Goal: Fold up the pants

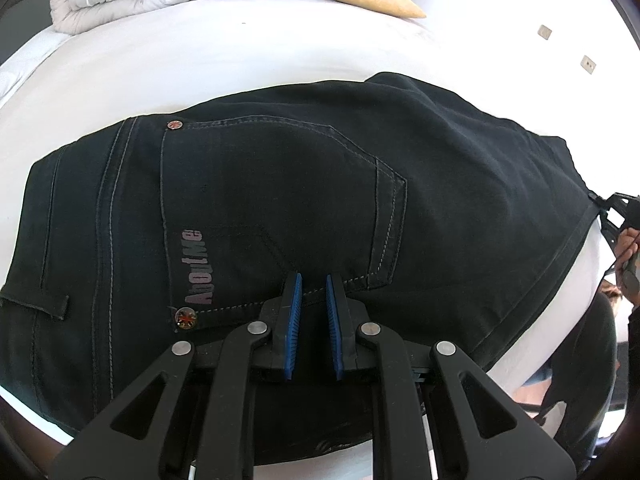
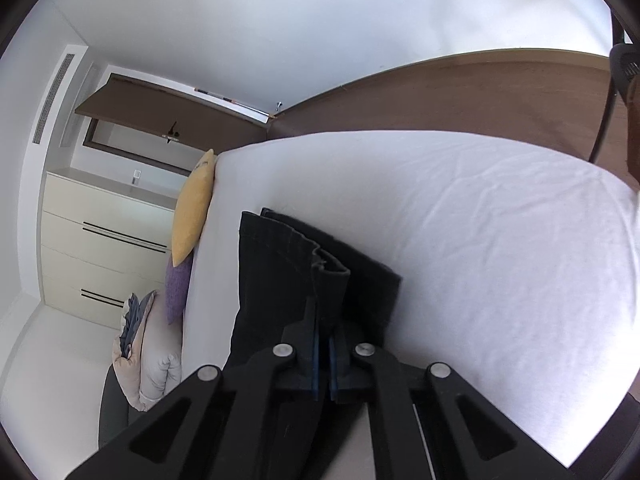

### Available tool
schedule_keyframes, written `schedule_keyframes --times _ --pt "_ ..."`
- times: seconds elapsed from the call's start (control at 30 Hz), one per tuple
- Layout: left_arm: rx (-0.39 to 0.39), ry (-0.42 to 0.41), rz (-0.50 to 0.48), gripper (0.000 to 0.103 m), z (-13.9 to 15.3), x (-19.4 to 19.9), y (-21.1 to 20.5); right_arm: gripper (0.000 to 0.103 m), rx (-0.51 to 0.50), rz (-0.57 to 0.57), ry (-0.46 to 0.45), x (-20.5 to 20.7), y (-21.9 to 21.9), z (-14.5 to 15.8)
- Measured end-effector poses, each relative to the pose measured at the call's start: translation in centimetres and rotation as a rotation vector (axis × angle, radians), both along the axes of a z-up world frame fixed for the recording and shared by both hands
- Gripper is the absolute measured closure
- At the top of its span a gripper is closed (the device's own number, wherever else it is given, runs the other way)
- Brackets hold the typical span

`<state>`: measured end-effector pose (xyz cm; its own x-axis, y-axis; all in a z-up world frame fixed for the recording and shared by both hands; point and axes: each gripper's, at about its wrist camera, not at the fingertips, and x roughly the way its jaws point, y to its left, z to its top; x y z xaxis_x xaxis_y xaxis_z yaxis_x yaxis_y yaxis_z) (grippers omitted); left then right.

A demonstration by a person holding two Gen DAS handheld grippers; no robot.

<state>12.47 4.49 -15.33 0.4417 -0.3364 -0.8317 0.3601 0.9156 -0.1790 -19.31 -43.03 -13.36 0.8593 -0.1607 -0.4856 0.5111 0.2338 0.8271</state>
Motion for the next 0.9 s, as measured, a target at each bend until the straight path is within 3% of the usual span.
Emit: schedule_keyframes --times 0.57,0.9 --pt "-0.004 -0.015 -0.020 0.090 -0.1 -0.6 0.7 0.101 0.038 -0.023 -0.005 -1.9 -0.8 -0.8" --pt "-0.011 -0.037 -0.017 0.090 -0.1 -1.4 0.9 0.103 0.004 -0.008 0.006 -1.5 -0.9 -1.1"
